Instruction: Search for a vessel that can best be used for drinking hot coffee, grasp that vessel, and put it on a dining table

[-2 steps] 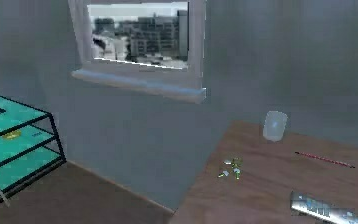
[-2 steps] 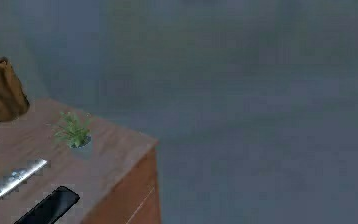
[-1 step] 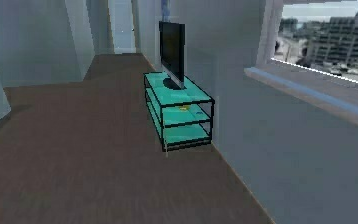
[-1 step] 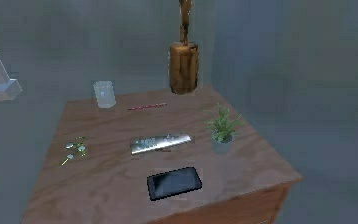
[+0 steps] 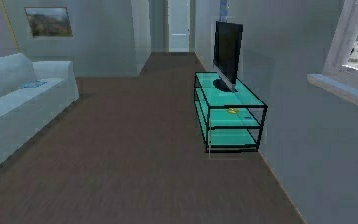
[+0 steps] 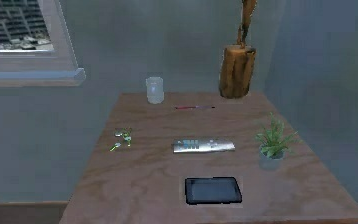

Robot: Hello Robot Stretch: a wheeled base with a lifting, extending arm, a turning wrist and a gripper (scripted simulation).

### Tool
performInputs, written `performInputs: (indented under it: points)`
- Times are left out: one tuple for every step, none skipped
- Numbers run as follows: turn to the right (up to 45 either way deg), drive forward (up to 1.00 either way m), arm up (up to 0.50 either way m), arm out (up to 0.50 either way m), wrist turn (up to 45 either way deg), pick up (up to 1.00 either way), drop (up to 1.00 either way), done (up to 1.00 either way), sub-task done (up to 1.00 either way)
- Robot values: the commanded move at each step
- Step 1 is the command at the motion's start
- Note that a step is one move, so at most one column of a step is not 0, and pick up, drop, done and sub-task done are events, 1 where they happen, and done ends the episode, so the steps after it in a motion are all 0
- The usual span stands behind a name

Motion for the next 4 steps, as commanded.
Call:
performInputs:
  points:
    - [0.0, 0.0, 0.5, 0.0, 0.0, 0.0, 0.0, 0.0, 0.0]
    - [0.0, 0.0, 0.38, 0.0, 0.0, 0.0, 0.0, 0.0, 0.0]
    - [0.0, 0.0, 0.0, 0.5, 0.0, 0.0, 0.0, 0.0, 0.0]
    - [0.0, 0.0, 0.0, 0.0, 45.0, 0.0, 0.0, 0.0, 0.0]
